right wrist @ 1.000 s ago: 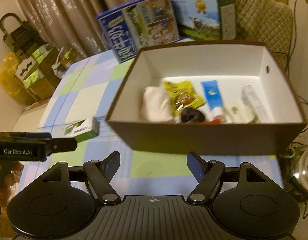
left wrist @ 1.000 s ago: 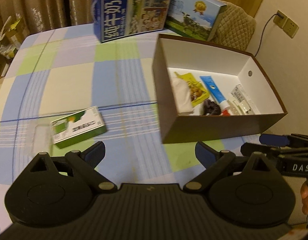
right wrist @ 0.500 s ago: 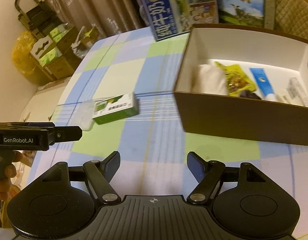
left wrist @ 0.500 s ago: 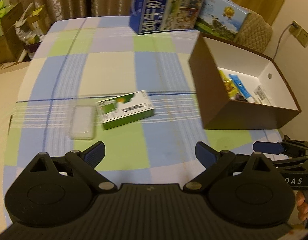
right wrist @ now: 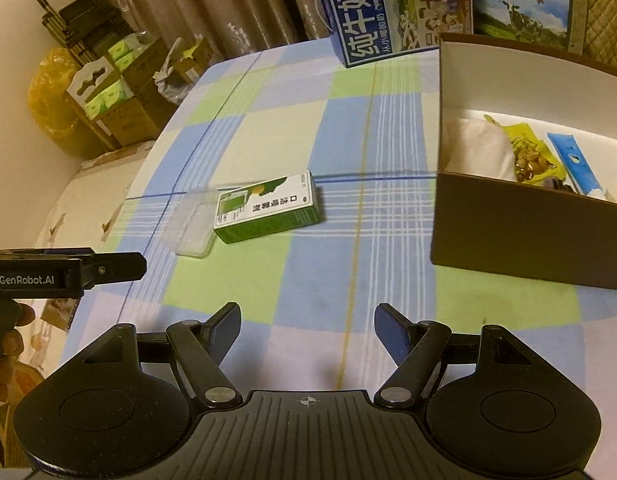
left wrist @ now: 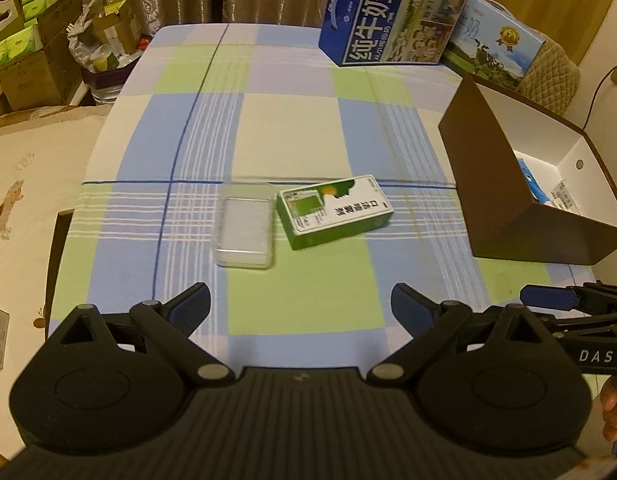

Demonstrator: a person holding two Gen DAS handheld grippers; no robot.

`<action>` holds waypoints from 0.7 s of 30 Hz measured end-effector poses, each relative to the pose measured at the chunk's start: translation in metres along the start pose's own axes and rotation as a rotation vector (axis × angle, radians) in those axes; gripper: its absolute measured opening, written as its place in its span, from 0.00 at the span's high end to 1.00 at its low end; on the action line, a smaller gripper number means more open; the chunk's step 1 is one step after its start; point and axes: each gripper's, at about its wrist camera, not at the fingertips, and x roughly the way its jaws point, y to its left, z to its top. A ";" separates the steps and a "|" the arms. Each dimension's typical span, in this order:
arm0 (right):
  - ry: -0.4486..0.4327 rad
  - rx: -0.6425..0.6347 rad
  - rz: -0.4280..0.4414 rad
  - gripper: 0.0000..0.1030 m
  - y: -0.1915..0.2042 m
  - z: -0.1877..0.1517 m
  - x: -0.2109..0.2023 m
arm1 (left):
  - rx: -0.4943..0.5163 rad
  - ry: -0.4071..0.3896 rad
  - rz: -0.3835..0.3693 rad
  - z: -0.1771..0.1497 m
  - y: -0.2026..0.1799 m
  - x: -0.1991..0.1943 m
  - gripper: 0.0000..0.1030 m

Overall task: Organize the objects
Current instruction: 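Withdraw both tools from the brown box toward the clear case and green box, then lower the left tool onto the clear plastic case and close on it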

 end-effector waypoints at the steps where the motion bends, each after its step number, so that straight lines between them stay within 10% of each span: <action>1: 0.001 -0.003 -0.002 0.31 0.001 0.001 0.002 | -0.003 0.002 0.002 0.000 0.003 0.002 0.08; 21: 0.054 -0.044 -0.016 0.31 0.016 0.024 0.049 | 0.001 0.052 0.104 0.017 0.041 0.055 0.09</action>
